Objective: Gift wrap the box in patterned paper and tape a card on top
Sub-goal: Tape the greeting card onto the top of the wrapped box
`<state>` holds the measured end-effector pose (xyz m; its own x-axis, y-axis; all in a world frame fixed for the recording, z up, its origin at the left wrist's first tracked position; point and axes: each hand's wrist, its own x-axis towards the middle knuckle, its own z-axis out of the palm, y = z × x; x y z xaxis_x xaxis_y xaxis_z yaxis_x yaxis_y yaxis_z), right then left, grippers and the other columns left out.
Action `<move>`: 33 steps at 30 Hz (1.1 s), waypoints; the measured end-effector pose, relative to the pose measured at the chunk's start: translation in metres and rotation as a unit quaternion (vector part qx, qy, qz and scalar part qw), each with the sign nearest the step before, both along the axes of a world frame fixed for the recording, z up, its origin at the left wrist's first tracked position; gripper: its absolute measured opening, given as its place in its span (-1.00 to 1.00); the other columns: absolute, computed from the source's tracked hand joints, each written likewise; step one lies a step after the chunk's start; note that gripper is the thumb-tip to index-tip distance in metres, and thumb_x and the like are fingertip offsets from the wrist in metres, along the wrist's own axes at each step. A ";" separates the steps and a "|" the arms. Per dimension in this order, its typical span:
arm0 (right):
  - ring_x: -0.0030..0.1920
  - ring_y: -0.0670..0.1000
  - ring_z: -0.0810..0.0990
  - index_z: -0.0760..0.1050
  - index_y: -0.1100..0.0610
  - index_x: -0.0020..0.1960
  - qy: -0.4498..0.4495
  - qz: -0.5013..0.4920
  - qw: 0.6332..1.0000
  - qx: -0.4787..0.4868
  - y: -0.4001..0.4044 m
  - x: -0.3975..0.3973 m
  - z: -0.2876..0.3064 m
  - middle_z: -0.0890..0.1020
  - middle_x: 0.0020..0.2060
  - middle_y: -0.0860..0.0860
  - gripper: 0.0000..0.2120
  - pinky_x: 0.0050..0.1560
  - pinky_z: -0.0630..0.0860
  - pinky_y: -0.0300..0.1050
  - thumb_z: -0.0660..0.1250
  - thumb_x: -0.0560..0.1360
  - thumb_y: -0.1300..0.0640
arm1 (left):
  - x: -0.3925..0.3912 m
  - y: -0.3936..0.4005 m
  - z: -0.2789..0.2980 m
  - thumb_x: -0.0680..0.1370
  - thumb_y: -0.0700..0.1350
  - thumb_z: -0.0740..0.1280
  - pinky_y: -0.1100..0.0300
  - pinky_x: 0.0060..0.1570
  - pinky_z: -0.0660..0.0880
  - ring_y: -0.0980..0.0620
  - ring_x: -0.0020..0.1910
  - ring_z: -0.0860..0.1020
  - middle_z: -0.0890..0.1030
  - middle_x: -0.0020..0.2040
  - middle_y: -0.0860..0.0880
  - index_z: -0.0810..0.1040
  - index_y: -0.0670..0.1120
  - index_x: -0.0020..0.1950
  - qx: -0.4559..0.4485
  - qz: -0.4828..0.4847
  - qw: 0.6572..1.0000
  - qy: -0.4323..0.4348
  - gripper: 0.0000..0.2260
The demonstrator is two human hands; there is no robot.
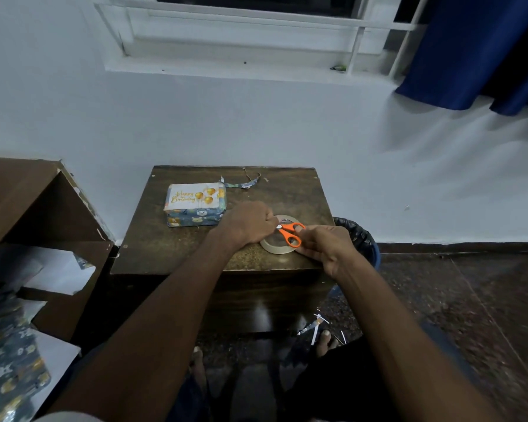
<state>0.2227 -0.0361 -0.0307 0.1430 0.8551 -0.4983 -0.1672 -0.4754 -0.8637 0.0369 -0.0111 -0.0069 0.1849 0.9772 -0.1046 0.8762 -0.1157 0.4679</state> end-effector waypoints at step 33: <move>-0.17 0.13 0.70 0.67 0.24 -0.03 -0.047 -0.154 0.986 0.049 -0.112 0.022 -0.024 0.73 -0.06 0.23 -0.93 -0.32 0.60 -0.11 0.43 0.57 0.36 | 0.014 -0.128 -0.046 0.65 -0.04 0.37 0.09 -0.20 0.46 0.16 -0.25 0.53 0.58 -0.24 0.13 0.49 0.13 0.18 0.111 -0.002 0.990 -0.084 -0.86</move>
<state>0.2443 -0.1483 -0.0545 0.4447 0.8077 -0.3870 -0.2065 -0.3280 -0.9218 0.0507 -0.1393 -0.0532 0.1855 0.9720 0.1442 0.7880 -0.2348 0.5692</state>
